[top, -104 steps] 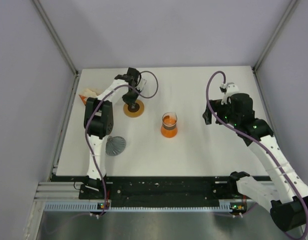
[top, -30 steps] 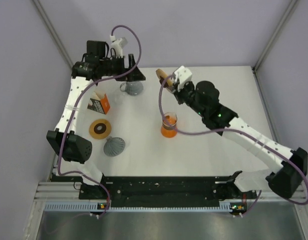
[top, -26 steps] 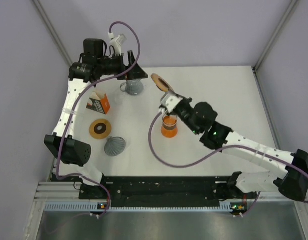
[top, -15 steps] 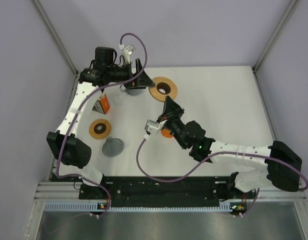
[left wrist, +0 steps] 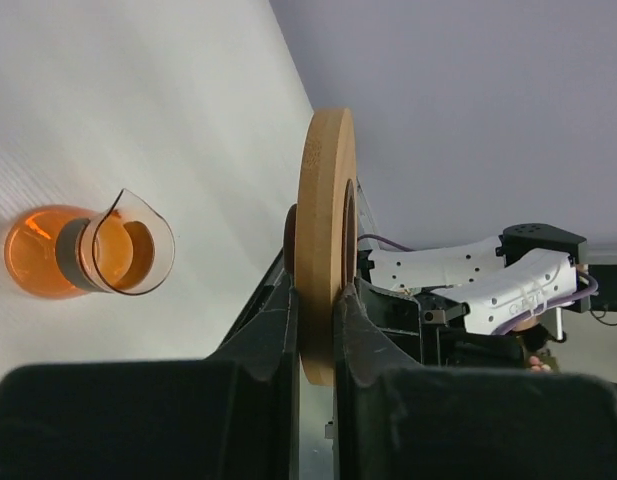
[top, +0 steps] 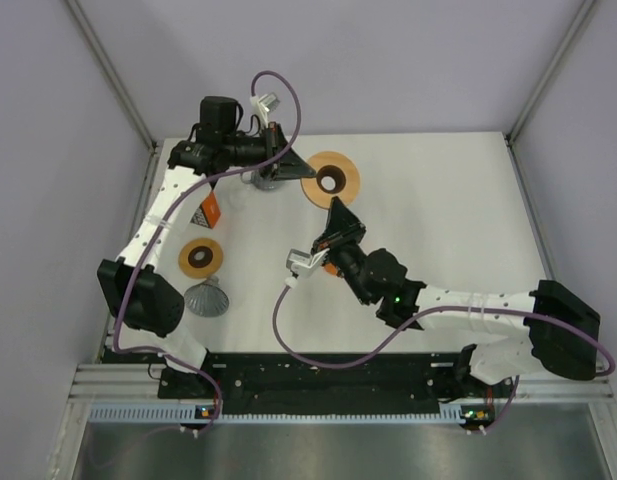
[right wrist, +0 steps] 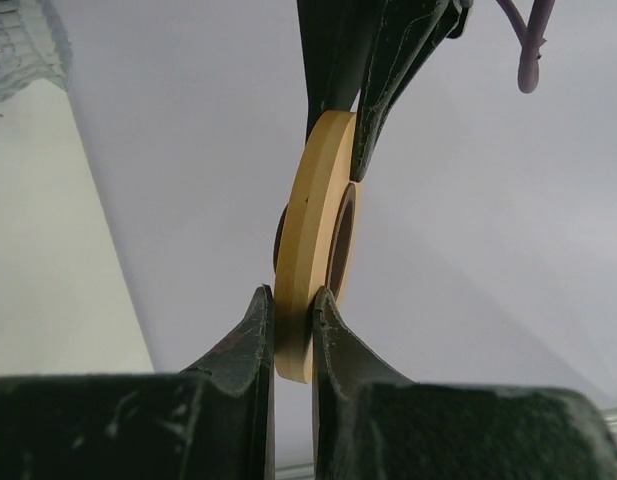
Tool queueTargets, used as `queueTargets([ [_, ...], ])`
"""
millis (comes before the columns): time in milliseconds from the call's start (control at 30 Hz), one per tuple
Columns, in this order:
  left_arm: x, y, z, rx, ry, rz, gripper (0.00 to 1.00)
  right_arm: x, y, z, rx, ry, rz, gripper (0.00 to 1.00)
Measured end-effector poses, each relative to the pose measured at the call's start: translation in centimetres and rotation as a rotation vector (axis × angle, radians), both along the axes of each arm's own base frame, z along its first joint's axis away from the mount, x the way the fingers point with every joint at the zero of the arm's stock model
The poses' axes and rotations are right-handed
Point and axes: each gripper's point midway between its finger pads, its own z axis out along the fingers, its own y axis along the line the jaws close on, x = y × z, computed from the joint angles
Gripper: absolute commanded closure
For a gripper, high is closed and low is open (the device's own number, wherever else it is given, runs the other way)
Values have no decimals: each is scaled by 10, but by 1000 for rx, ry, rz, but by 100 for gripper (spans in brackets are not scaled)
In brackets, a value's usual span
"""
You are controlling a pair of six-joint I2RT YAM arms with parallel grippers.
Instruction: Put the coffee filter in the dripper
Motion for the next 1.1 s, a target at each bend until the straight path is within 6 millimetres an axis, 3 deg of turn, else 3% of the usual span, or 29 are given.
queueTargets([
  [67,0,1,-7,-3,43,8,100,0,0,-8,6,41,7,99],
  [200,4,2,-23,15,98,18,100,0,2,-19,50,197,24,41],
  [267,5,2,-27,34,56,1,100,-3,9,-24,90,329,61,25],
  [300,7,3,-30,55,28,4,100,-5,12,-21,127,395,91,22],
  [400,16,5,-41,105,-25,16,100,-16,16,5,291,563,197,18],
  [467,20,8,-49,131,-36,25,100,-18,9,32,442,661,254,12],
  [567,25,10,-58,164,-43,33,100,-3,-15,61,656,760,268,5],
  [667,25,11,-62,180,-57,32,100,25,-39,66,836,871,223,1],
  [733,25,10,-62,184,-66,27,100,43,-45,58,908,940,169,2],
  [800,24,9,-62,186,-73,20,100,54,-38,41,933,1022,130,4],
  [933,21,6,-63,186,-76,7,100,65,-18,-6,930,1191,50,9],
  [1100,18,2,-65,188,-73,-3,100,75,-19,-53,908,1302,-64,16],
])
